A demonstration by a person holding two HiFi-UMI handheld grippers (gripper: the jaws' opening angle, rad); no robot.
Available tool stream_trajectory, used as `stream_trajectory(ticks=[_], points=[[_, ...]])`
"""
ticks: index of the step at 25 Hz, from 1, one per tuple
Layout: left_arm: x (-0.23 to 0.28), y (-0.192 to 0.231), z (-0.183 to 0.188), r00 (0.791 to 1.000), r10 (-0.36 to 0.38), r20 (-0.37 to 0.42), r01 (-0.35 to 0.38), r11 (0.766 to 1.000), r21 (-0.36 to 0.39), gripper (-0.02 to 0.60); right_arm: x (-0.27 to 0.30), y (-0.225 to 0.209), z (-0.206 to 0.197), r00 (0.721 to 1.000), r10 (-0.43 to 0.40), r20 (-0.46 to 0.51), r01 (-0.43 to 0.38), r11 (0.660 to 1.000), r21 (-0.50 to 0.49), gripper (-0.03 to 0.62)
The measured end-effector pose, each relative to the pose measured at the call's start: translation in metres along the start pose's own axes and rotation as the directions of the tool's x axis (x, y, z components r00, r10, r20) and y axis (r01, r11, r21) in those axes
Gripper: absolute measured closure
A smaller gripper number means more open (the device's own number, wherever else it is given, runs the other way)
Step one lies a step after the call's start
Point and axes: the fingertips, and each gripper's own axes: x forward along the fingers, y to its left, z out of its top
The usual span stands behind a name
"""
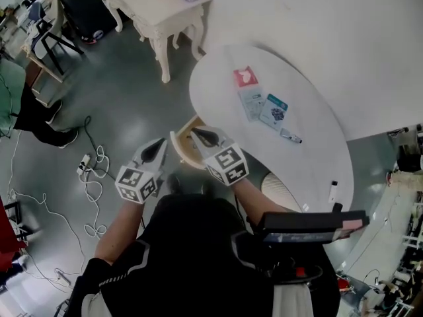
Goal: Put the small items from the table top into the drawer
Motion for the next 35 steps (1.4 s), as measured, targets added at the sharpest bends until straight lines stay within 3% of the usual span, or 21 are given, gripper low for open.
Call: stream_trajectory(ticks=[6,11,18,35], points=[[-0.005,-0.01,0.03,0.998,0.006,0.065,-0.006,1.0,-0.005,0.581,-0.024,-0.005,0.032,0.996,-0.029,0.088,0.028,1.0,0.009,0.591],[-0.006,-0.025,0.055,0.995,-0.047,0.094,0.045,0.999,0.023,0.581,-0.043,-0.01,0.054,0.985,-0.059,0.16,0.056,0.998,0.022,0.591],[-0.011,-0.031,0.086,0.986,0.003,0.165,-0.013,0.998,0.059,0.581,-0.072,-0.026,0.074,0.963,-0.14,0.231,0.129,0.99,0.059,0.592],[-0.012,-0.036,0.099,0.982,0.027,0.186,-0.042,0.996,0.078,0.581,-0.086,-0.027,0.084,0.956,-0.169,0.241,0.166,0.986,0.032,0.594]])
